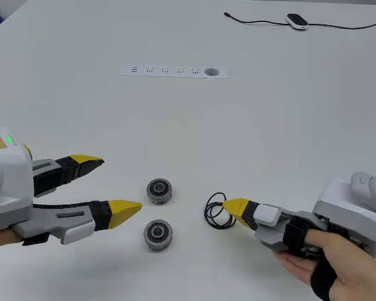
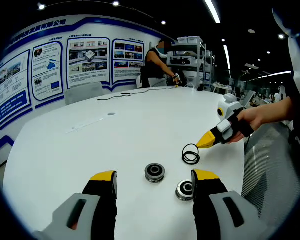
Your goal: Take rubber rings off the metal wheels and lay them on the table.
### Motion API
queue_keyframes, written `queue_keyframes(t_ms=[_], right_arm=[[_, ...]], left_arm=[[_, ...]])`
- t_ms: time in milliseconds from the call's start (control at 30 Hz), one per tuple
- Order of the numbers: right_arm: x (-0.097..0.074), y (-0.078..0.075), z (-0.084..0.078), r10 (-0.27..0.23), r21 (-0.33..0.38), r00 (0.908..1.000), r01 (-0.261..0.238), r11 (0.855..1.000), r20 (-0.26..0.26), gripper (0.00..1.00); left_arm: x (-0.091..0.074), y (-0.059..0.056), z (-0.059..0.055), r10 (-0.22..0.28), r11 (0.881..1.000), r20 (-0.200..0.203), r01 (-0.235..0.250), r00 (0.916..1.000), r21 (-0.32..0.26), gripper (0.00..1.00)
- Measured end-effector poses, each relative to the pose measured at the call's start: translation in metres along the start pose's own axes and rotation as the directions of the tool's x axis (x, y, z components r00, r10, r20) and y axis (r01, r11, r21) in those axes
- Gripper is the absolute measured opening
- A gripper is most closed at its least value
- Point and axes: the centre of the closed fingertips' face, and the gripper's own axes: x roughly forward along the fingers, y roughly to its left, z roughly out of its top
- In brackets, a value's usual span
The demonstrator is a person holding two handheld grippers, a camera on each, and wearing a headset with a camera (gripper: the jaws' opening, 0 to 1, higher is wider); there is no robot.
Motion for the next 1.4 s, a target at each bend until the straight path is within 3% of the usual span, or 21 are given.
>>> queue_keyframes(t_ms=[200,467,667,967,1100,1133,1200,1267,1400], right_arm=[[-0.001,-0.009,-0.003,-0.031,0.0,0.9995,0.031,1.0,-0.006,0.02],[-0.003,-0.026,-0.007,-0.108,-0.013,0.9941,0.108,0.994,-0.01,0.02],[-0.006,-0.031,-0.007,-0.13,-0.032,0.9916,0.13,0.991,-0.003,0.09],[-0.011,-0.023,0.004,-0.1,-0.034,0.9943,0.102,0.994,0.036,0.11],[-0.015,-0.012,0.019,-0.041,-0.139,0.9945,0.054,0.989,0.096,0.13],[-0.016,-0.007,0.024,-0.01,-0.192,0.9941,0.031,0.981,0.108,0.14],[-0.019,-0.007,0.028,-0.01,-0.263,0.9946,0.037,0.964,0.103,0.19],[-0.024,-0.004,0.032,-0.009,-0.373,0.9956,0.043,0.927,0.093,0.22],[-0.037,0.001,0.039,0.001,-0.514,0.9952,0.05,0.856,0.098,0.26]], left_arm=[[-0.003,-0.003,-0.001,0.006,1.0,0.0,-0.006,1.0,-0.005,0.62],[-0.008,-0.003,-0.001,0.015,1.0,0.005,-0.015,0.9999,-0.014,0.62],[-0.008,-0.006,-0.003,0.008,1.0,-0.003,-0.008,1.0,-0.013,0.62],[-0.007,-0.008,-0.005,0.008,1.0,-0.006,-0.008,0.9999,-0.019,0.62],[-0.009,-0.007,-0.003,0.01,1.0,0.005,-0.01,0.9999,-0.019,0.63],[-0.011,-0.005,-0.002,0.016,1.0,0.006,-0.016,0.9998,-0.018,0.63],[-0.013,-0.002,-0.001,0.027,0.999,0.009,-0.027,0.9996,-0.022,0.64],[-0.017,0.004,0.001,0.049,0.998,0.017,-0.049,0.9986,-0.025,0.64],[-0.024,0.009,0.003,0.081,0.996,0.043,-0.079,0.9958,-0.045,0.66]])
